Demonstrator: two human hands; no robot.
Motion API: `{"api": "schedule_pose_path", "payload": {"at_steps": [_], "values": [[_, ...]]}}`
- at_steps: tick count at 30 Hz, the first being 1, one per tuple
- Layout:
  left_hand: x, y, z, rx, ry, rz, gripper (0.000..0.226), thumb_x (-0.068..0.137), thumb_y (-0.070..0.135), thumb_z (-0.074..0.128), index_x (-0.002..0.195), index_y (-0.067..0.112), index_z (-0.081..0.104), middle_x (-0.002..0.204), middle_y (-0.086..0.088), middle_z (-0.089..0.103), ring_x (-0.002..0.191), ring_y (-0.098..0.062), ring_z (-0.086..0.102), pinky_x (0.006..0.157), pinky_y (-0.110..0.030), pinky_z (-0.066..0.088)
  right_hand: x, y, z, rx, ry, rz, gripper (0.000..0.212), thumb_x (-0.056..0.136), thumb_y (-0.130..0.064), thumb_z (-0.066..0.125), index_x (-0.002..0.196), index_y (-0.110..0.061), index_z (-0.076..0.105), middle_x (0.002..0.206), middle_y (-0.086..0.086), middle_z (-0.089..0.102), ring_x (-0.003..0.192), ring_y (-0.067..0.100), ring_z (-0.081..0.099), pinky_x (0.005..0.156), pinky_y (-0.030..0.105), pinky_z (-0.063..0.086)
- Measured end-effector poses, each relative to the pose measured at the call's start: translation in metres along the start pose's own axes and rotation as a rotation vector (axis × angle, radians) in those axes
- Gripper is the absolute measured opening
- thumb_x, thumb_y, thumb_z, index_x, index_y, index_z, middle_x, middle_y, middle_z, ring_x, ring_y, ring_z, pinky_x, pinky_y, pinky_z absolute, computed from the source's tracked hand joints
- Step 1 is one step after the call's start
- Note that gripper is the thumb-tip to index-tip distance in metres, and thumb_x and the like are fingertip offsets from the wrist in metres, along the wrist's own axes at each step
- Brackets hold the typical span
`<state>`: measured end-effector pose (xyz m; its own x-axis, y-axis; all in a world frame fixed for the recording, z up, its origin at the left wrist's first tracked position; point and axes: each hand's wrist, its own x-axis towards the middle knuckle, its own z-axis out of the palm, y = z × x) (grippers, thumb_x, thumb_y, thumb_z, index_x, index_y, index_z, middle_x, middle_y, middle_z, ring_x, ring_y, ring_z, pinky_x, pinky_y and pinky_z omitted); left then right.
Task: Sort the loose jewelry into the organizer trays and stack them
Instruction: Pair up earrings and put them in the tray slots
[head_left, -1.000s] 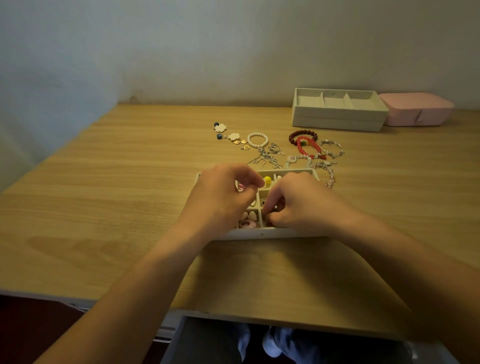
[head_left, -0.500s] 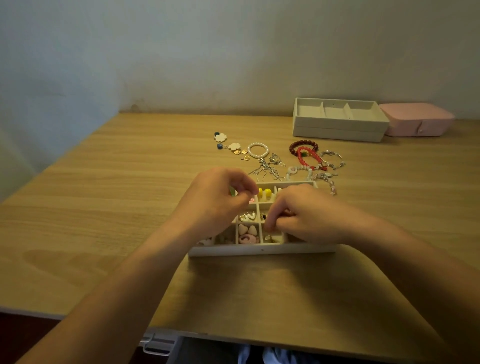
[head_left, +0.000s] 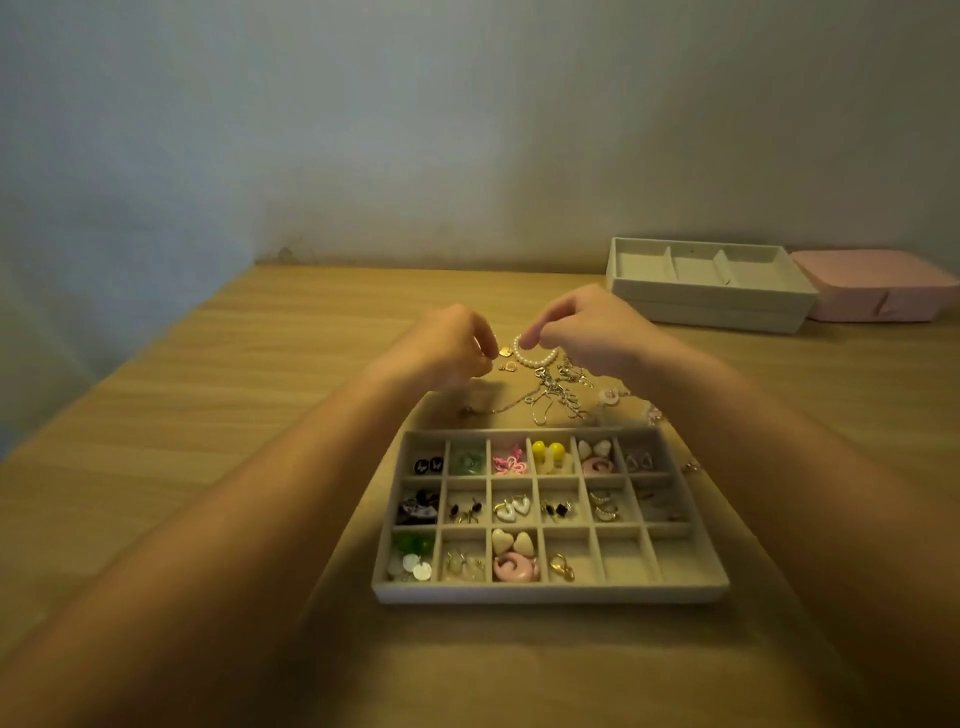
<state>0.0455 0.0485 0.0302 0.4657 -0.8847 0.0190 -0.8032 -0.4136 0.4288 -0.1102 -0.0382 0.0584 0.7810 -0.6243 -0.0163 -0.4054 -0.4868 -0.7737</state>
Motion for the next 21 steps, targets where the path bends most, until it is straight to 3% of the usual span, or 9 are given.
{"api": "schedule_pose_path", "payload": {"at_steps": [4, 9, 12, 15, 18, 21], "values": [[0.030, -0.001, 0.011, 0.106, -0.060, 0.042, 0.020, 0.089, 0.029, 0.074, 0.108, 0.029, 0.069, 0.104, 0.003, 0.066, 0.096, -0.020, 0.063, 0.089, -0.038, 0.056, 0.022, 0.001, 0.001, 0.037, 0.035, 0.031, 0.022, 0.099, -0.010, 0.055, 0.096, -0.014, 0.077, 0.095, -0.007, 0.060, 0.081, 0.007, 0.048, 0.062, 0.024, 0.038], [0.039, -0.001, 0.018, 0.135, -0.063, 0.081, 0.008, 0.089, 0.029, 0.073, 0.089, 0.035, 0.067, 0.089, 0.009, 0.063, 0.087, -0.015, 0.062, 0.081, -0.034, 0.057, 0.028, 0.005, 0.000, 0.071, 0.050, 0.044, 0.023, 0.100, -0.010, 0.054, 0.093, -0.017, 0.076, 0.093, -0.010, 0.060, 0.077, 0.007, 0.046, 0.060, 0.022, 0.035], [0.035, -0.002, 0.019, 0.079, -0.072, 0.081, 0.006, 0.090, 0.023, 0.071, 0.092, 0.028, 0.067, 0.088, 0.007, 0.062, 0.082, -0.013, 0.059, 0.077, -0.030, 0.054, 0.024, 0.009, -0.001, 0.083, 0.063, 0.052, 0.023, 0.100, -0.010, 0.055, 0.096, -0.015, 0.077, 0.094, -0.008, 0.061, 0.077, 0.007, 0.047, 0.060, 0.022, 0.036], [0.022, 0.001, 0.012, -0.073, -0.013, 0.107, 0.004, 0.092, 0.019, 0.070, 0.094, 0.021, 0.067, 0.092, 0.002, 0.069, 0.083, -0.016, 0.062, 0.071, -0.029, 0.052, 0.014, 0.010, -0.003, 0.102, 0.087, 0.038, 0.022, 0.101, -0.010, 0.055, 0.095, -0.016, 0.075, 0.093, -0.006, 0.062, 0.076, 0.008, 0.050, 0.062, 0.022, 0.042], [-0.004, 0.012, -0.001, -0.375, 0.037, 0.123, 0.004, 0.092, 0.015, 0.071, 0.091, 0.017, 0.067, 0.084, -0.003, 0.073, 0.074, -0.015, 0.068, 0.060, -0.027, 0.055, -0.002, 0.010, -0.007, 0.111, 0.078, -0.014, 0.015, 0.100, -0.014, 0.059, 0.097, -0.020, 0.072, 0.098, 0.000, 0.065, 0.081, 0.016, 0.061, 0.064, 0.028, 0.056], [-0.034, 0.021, -0.014, -0.625, 0.024, 0.135, 0.005, 0.091, 0.012, 0.071, 0.092, 0.012, 0.066, 0.080, -0.005, 0.073, 0.068, -0.015, 0.067, 0.060, -0.026, 0.055, -0.020, 0.006, -0.011, 0.168, 0.019, -0.059, 0.009, 0.097, -0.013, 0.065, 0.104, -0.014, 0.071, 0.096, 0.007, 0.070, 0.083, 0.019, 0.070, 0.069, 0.029, 0.061]]}}
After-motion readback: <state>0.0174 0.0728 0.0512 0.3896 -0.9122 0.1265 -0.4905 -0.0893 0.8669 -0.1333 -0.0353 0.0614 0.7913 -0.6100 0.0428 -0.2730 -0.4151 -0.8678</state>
